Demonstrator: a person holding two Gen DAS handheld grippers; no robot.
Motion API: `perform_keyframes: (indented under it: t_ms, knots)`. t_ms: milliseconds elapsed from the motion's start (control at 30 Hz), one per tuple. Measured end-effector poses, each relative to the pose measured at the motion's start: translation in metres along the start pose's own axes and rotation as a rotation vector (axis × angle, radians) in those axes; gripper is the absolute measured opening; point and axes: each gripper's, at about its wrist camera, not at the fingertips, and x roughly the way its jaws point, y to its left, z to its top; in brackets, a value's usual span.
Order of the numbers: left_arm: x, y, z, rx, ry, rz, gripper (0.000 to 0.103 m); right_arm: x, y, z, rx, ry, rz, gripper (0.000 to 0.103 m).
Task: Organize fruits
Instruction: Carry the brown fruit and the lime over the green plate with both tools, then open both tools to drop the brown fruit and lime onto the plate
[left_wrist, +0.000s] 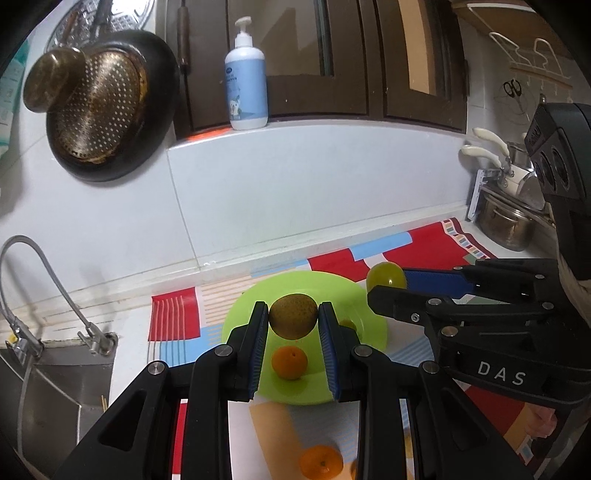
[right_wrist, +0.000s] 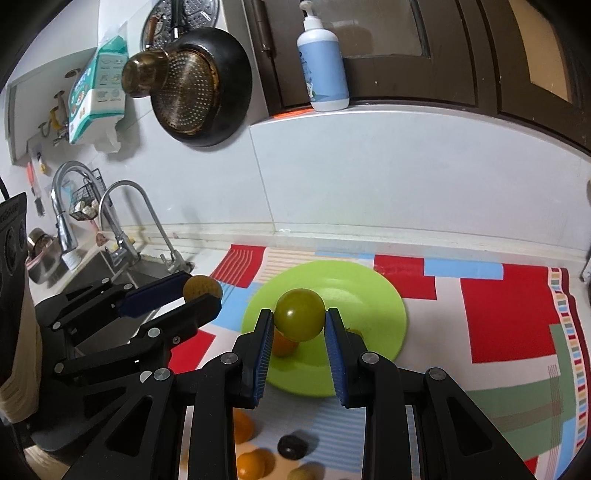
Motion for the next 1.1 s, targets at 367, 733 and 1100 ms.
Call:
perform_keyframes:
  t_ms: [367,733,1100]
  knots:
    - [0.053,0.012,0.011,-0.007,0.057,-0.018,0.028,0.044,-0.019,0.018,0.006,0.043,-0.014,0.029]
    - [0.121,0.029,0.013,-0.024,0.159,-0.053,0.028,0.104,-0.042,0.031,0.028,0.117,-0.015,0.029]
    - [0.172,0.036,0.005,-0.03,0.264,-0.07,0.028,0.15,-0.059,0.025,0.043,0.201,-0.02,0.029]
